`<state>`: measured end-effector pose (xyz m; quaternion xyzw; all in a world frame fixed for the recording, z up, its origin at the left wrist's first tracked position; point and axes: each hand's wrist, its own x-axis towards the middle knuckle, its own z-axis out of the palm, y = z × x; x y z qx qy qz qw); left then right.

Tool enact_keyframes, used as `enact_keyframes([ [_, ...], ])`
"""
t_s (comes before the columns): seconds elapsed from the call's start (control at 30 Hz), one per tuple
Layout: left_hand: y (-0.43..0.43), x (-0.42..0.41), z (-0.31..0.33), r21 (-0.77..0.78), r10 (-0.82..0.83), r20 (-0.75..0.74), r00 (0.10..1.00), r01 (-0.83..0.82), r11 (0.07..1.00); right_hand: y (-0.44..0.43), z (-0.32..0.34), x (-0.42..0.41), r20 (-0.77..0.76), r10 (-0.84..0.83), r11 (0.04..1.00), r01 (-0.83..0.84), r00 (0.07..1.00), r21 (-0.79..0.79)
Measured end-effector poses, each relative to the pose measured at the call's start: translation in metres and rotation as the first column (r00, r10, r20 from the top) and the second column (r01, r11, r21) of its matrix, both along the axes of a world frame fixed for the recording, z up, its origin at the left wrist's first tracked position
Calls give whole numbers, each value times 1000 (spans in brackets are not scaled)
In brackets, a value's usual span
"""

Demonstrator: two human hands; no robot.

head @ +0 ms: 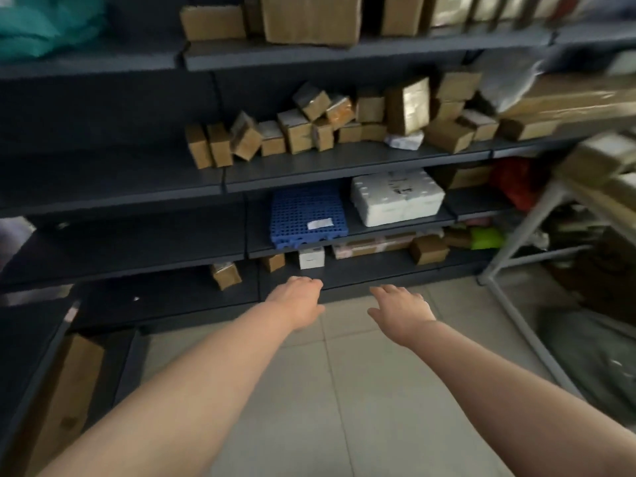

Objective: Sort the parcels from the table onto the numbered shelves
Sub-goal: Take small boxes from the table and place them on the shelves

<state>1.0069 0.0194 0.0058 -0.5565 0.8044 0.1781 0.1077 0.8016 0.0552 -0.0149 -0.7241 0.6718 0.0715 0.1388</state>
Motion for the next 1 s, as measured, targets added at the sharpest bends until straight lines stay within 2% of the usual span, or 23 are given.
enact_keyframes([
  [0.27,-8,-207,15,8,-204,-3,979,204,979,36,7,-203,-6,-247,968,247,969,-34],
  [0.5,-3,-382,28,-4,-380,-54,923,380,925,70,23,-356,30,-476,870,476,879,-128],
  [0.77,-15,-531,37,-36,-579,-38,814,578,815,98,31,-467,58,-686,709,684,726,-171],
  [1.0,-73,-623,28,-51,-699,-66,712,698,715,58,27,-539,83,-785,592,783,614,-193],
])
